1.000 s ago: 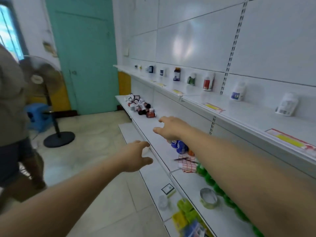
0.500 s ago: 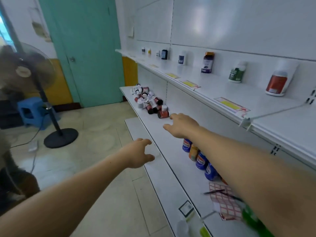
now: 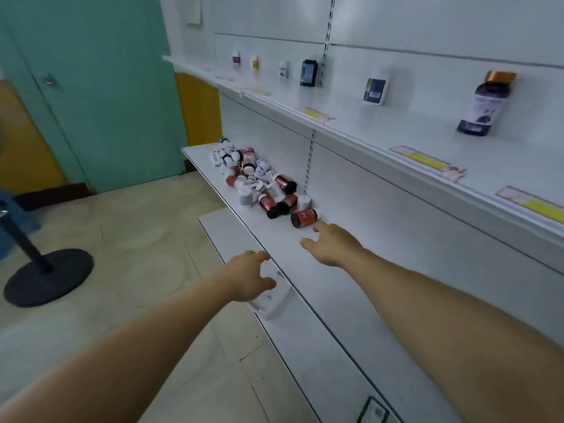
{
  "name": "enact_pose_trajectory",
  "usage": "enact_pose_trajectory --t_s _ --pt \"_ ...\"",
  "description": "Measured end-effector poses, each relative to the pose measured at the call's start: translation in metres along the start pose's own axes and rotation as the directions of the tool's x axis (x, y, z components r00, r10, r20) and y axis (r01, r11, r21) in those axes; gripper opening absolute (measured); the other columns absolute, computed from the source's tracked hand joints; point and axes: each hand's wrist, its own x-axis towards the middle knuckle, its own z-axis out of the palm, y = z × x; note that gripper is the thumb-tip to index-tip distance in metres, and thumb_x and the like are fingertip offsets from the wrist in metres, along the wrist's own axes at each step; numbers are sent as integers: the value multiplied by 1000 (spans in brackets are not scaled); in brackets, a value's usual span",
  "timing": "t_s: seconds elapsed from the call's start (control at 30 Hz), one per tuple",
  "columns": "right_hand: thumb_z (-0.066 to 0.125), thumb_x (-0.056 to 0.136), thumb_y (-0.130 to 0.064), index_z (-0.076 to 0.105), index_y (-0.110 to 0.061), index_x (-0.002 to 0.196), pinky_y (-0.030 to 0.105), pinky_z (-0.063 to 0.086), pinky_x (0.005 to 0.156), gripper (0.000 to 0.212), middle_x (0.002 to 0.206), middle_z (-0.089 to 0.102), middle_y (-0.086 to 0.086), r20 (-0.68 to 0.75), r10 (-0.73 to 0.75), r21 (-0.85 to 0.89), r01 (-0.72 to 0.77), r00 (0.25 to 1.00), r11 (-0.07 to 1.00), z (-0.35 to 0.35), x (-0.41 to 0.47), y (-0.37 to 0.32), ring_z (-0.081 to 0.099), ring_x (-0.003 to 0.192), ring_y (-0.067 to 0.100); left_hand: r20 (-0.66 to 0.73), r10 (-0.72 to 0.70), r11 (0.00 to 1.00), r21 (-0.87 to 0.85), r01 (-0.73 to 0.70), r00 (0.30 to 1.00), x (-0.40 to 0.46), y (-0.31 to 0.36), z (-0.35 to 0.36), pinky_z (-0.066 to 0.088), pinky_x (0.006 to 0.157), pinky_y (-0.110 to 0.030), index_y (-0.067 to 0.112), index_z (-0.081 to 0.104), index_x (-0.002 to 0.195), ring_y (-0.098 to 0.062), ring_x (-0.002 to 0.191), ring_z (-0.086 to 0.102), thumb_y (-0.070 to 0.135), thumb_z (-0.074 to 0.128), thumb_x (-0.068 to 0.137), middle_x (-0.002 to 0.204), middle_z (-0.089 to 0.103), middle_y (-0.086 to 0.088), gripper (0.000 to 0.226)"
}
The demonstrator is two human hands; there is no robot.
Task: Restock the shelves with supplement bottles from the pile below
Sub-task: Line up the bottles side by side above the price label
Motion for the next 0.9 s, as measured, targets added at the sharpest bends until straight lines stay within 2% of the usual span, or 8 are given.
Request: enact_pose_trajectory --t_s 0.17,0.37,0.57,0.7,0.77,0.83,0.9 --pt "46 91 -54 39 -16 141 38 41 99 63 141 44 13 -3 88 46 -87 996 995 4 90 -2 47 124 32 73 48 997 54 -52 996 100 -32 -23 37 105 -34 21 29 146 -27 129 42 44 56 90 149 33 -7 66" --pt "45 86 -57 50 -15 122 35 42 79 55 121 54 13 17 181 91 -182 983 979 27 213 13 54 105 33 144 48 996 63 -58 988 242 -71 -32 38 102 -34 20 31 145 -28 127 43 46 57 89 145 36 -9 67" --pt "51 87 -51 43 -15 134 38 44 90 60 129 47 16 79 279 110 -287 957 952 63 300 20 51 113 35 171 47 996 67 -60 984 363 -103 -35 37 103 -35 19 28 146 -30 130 40 45 57 89 147 33 -10 69" --pt "57 89 -44 44 -16 130 29 40 82 51 131 46 9 79 264 188 -274 961 943 95 342 15 52 103 26 93 157 981 102 -167 983 435 -116 -27 38 105 -36 17 34 144 -30 127 42 41 59 87 144 39 -9 67" --pt "57 89 -44 28 -18 144 34 41 93 67 149 28 9 78 263 168 -273 962 947 113 365 15 45 121 29 66 230 959 154 -238 971 464 -122 -18 31 109 -38 19 27 147 -31 134 32 40 59 87 149 31 -7 71" --pt "55 90 -44 0 -27 153 42 34 109 85 160 -6 5 124 294 152 -311 948 938 130 382 17 23 142 33 95 252 940 210 -267 963 487 -130 -4 23 113 -45 24 11 151 -35 141 17 46 55 87 158 12 -3 81" --pt "56 91 -44 -9 -33 151 44 31 111 90 159 -19 3 187 334 144 -362 924 921 146 389 21 20 143 37 145 234 937 231 -262 962 501 -139 13 24 113 -50 34 0 150 -38 142 11 55 51 87 159 -2 -1 84"
